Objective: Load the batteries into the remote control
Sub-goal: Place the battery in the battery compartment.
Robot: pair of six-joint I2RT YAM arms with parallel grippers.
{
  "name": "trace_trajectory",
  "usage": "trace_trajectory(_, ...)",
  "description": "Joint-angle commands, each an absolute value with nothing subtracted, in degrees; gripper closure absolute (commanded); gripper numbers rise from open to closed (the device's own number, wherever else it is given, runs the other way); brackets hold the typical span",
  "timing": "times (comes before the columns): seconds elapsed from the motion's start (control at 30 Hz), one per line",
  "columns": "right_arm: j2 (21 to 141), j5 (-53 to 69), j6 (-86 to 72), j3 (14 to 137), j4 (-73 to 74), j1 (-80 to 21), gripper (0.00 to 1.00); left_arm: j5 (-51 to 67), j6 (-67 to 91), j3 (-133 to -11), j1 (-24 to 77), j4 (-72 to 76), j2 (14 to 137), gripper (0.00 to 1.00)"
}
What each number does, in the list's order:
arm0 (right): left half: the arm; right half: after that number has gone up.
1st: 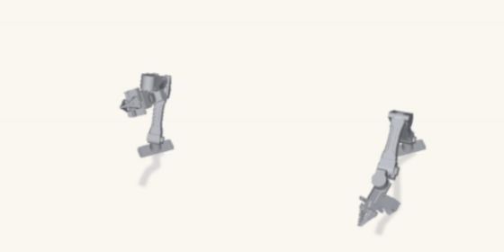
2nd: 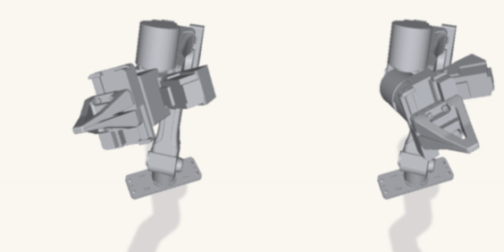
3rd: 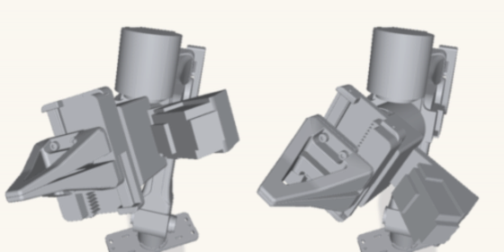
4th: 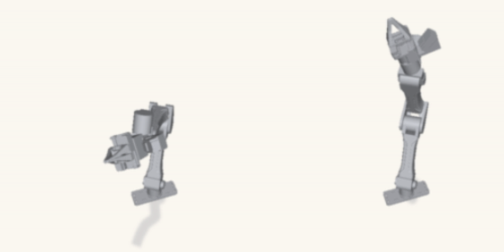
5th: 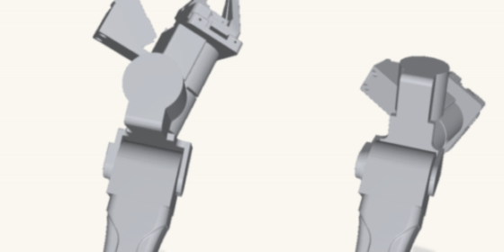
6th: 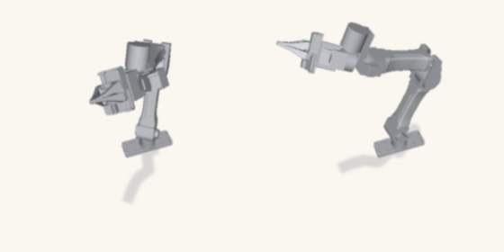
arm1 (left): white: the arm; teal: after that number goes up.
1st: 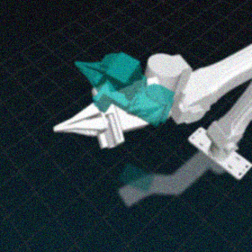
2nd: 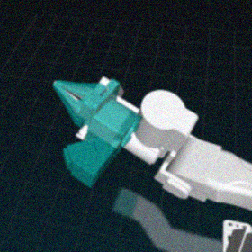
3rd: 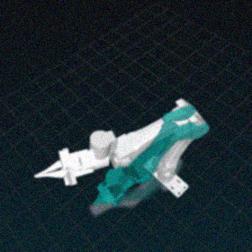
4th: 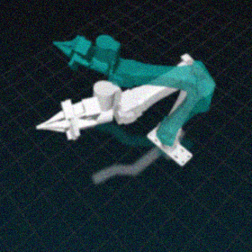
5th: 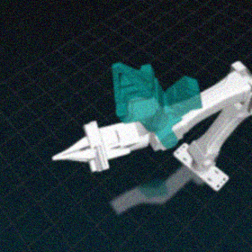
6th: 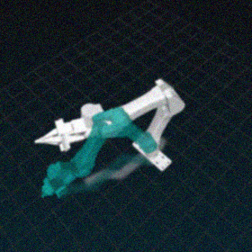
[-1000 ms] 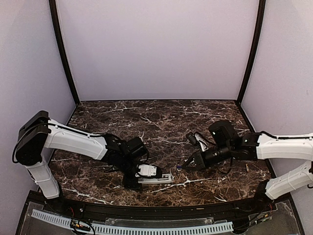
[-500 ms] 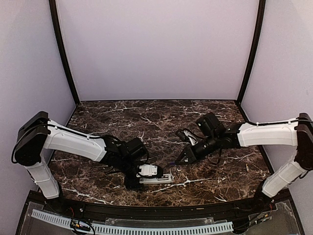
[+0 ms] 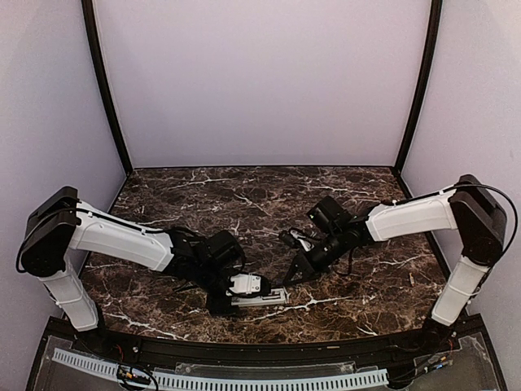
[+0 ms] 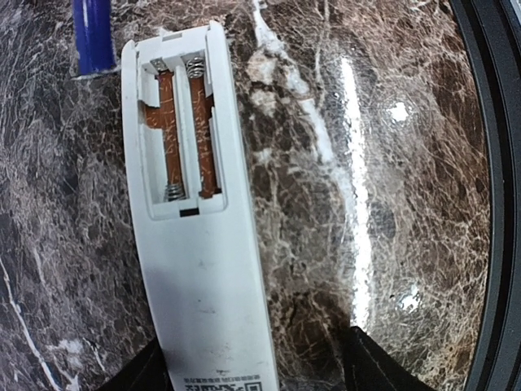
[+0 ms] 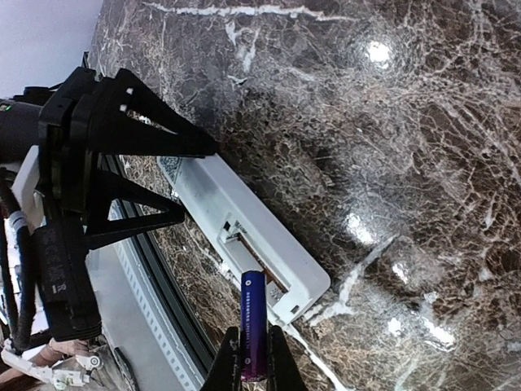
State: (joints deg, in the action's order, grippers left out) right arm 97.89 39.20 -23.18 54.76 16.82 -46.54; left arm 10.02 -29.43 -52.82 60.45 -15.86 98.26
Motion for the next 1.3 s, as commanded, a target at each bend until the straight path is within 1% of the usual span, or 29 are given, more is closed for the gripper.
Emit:
trace_trajectory(0.0, 101.0, 40.2, -25.4, 57.3, 13.7, -47.6, 1.0, 7.4, -30.5, -50.8, 60.8, -17.2, 98.5, 0.36)
trace_trajectory(0.13, 102.7, 39.9, -26.1, 58.7, 12.7, -48.4, 1.0, 7.0, -30.2, -50.9, 60.7, -17.0, 98.7, 0.39)
trace_trajectory(0.33, 104.5, 41.2, -26.6, 59.3, 11.8, -49.7, 1.0, 6.8, -29.7, -51.2, 60.8, -16.8, 98.7, 0.46)
trace_trajectory(0.43, 104.2, 41.1, -26.4, 58.8, 12.3, -50.0, 1.0, 6.5, -29.2, -51.7, 60.8, -16.9, 99.0, 0.52)
trace_trajectory(0.6, 102.8, 41.0, -26.7, 57.3, 12.2, -50.1, 1.0, 6.9, -29.0, -52.5, 60.8, -17.6, 99.8, 0.57)
trace_trajectory(0.97, 105.5, 39.3, -24.9, 58.3, 14.7, -50.1, 1.0, 7.4, -29.2, -53.3, 60.7, -18.5, 100.9, 0.61)
trace_trajectory(1.27, 101.5, 39.8, -25.4, 57.0, 15.7, -50.6, 1.0, 7.3, -29.1, -53.8, 60.7, -18.7, 101.6, 0.62)
